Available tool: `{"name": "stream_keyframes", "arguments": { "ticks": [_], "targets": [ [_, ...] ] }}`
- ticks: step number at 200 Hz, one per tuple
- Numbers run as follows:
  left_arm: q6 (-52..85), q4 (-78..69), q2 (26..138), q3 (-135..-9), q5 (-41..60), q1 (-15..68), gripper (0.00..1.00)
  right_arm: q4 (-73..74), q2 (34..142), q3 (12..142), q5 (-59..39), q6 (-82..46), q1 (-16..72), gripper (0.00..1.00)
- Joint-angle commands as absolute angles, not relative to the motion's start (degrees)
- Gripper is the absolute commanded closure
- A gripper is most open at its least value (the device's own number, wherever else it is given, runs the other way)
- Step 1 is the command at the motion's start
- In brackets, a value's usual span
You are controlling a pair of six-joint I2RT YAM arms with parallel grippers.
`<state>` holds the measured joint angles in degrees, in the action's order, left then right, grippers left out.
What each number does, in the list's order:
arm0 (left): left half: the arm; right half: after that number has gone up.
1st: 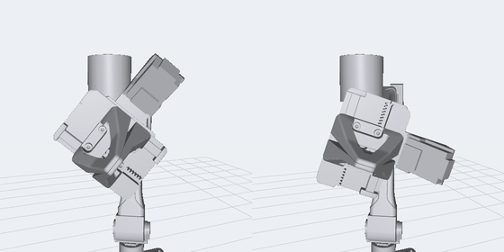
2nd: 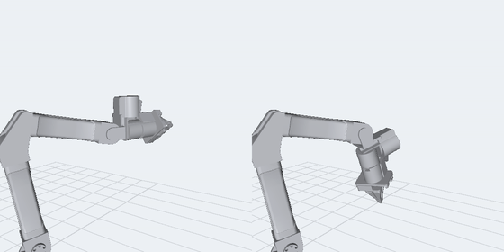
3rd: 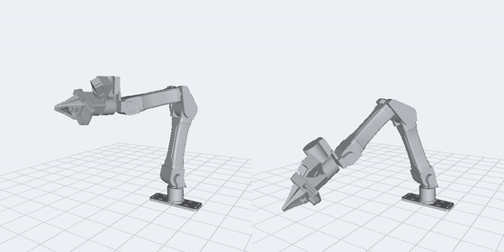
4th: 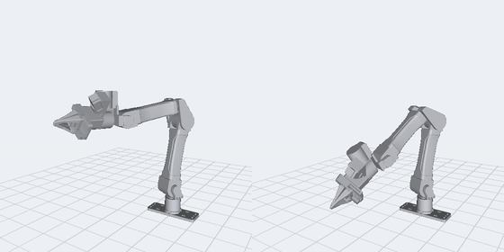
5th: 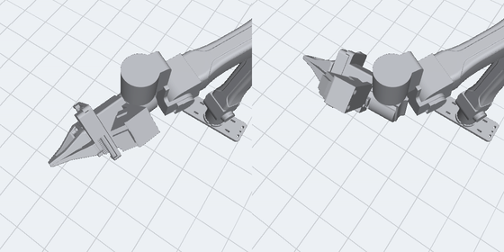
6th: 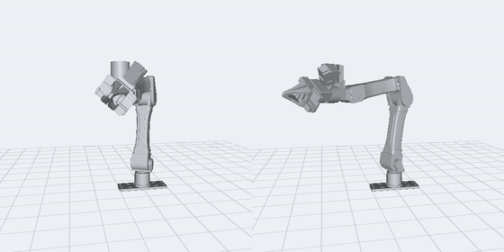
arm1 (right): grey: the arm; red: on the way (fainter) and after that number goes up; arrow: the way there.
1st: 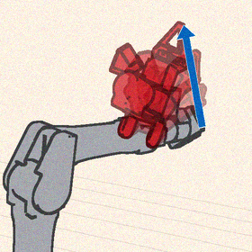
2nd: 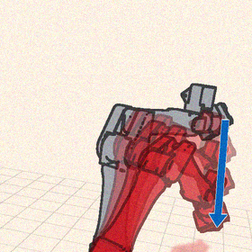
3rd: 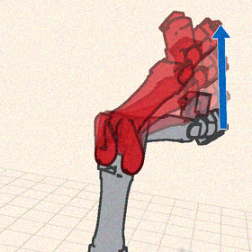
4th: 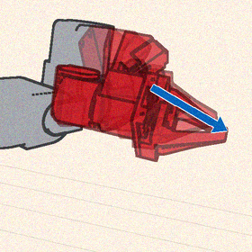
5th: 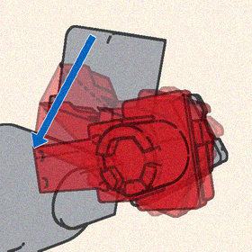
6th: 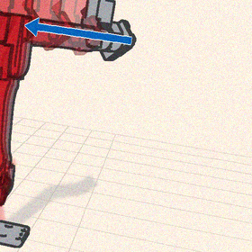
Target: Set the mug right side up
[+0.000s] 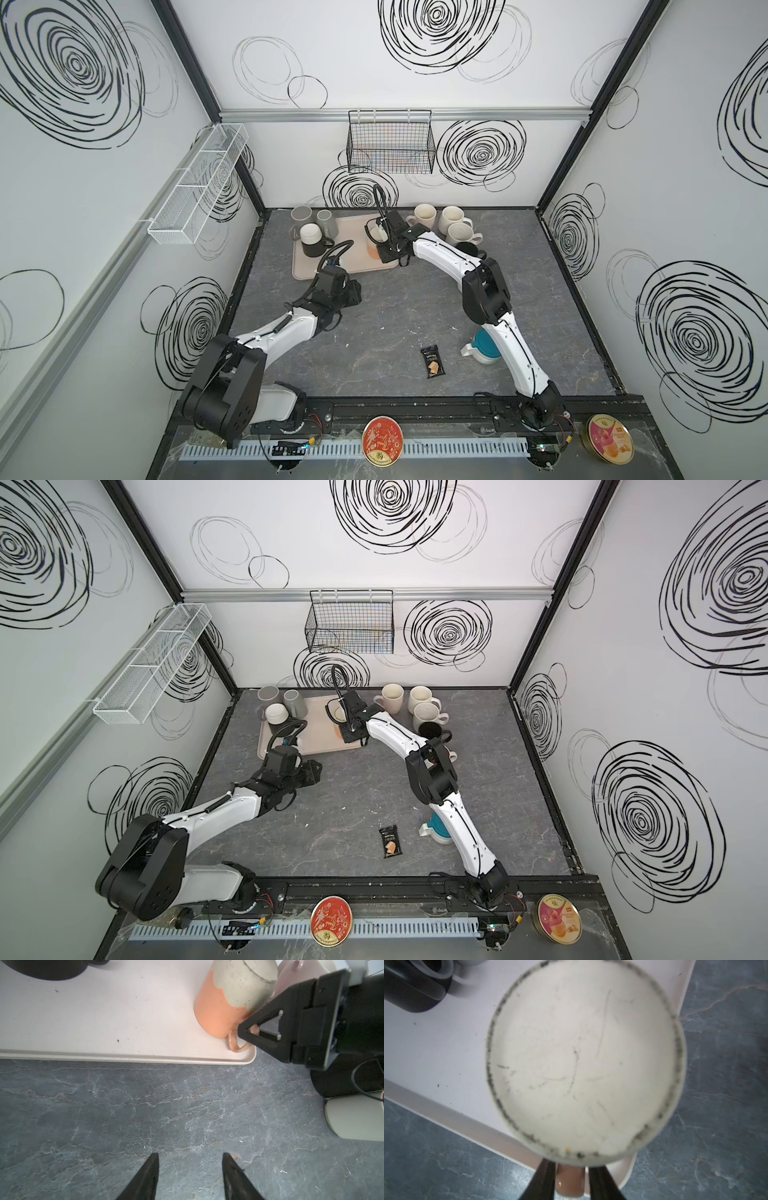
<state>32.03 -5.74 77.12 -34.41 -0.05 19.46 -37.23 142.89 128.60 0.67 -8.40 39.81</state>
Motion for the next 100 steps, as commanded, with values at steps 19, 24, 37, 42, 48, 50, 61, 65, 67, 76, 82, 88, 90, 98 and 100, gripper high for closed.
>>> {"name": "stream_keyframes", "arguments": {
  "ticks": [19,24,37,42,48,50,61,65,67,76,82,88,90,98,100],
  "targets": [
    [32.5,-6.7,74.5,-33.5,-0.4,19.0,0.48,-39.9,145.2,131.9,2.4,-6.5,39.4,0.6],
    [32.6,-6.7,74.2,-33.3,-0.4,19.0,0.48,-40.3,145.5,132.5,2.4,-6.3,39.4,0.62],
    [32.5,-6.8,73.5,-32.8,-0.5,18.7,0.48,-40.6,146.1,133.7,2.8,-6.1,39.3,0.68],
    [32.5,-6.8,73.3,-32.7,-0.4,18.6,0.48,-40.6,146.1,133.9,2.8,-6.0,39.4,0.7],
    [32.4,-6.7,73.1,-32.5,-0.2,18.3,0.48,-40.4,146.0,133.9,3.0,-5.9,39.4,0.73],
    [32.4,-6.7,73.1,-32.5,-0.2,18.2,0.48,-40.4,145.9,133.9,3.1,-5.9,39.4,0.73],
    [32.3,-6.6,72.8,-32.3,-0.1,17.8,0.48,-40.1,145.5,133.9,3.2,-5.7,39.4,0.79],
    [32.3,-6.6,72.7,-32.3,0.0,17.7,0.48,-40.1,145.4,133.9,3.3,-5.7,39.3,0.81],
    [32.3,-6.6,72.6,-32.3,0.0,17.7,0.48,-39.9,145.3,134.0,3.3,-5.6,39.3,0.81],
    [32.2,-6.7,72.4,-32.1,0.2,17.4,0.48,-39.7,144.9,133.9,3.3,-5.4,39.5,0.85],
    [32.2,-6.8,72.1,-32.0,0.3,17.2,0.48,-39.6,144.7,133.8,3.3,-5.3,39.5,0.87],
    [32.1,-6.9,71.9,-31.9,0.4,17.0,0.48,-39.4,144.5,133.8,3.2,-5.2,39.5,0.9],
    [32.1,-7.0,71.8,-31.8,0.5,16.9,0.48,-39.3,144.5,133.8,3.2,-5.1,39.5,0.91],
    [32.0,-7.0,71.4,-31.7,0.6,16.7,0.48,-39.0,144.1,133.8,3.0,-5.2,39.6,0.94],
    [32.0,-7.1,71.3,-31.7,0.7,16.7,0.48,-38.9,144.0,133.7,2.9,-5.2,39.6,0.95]
  ]
}}
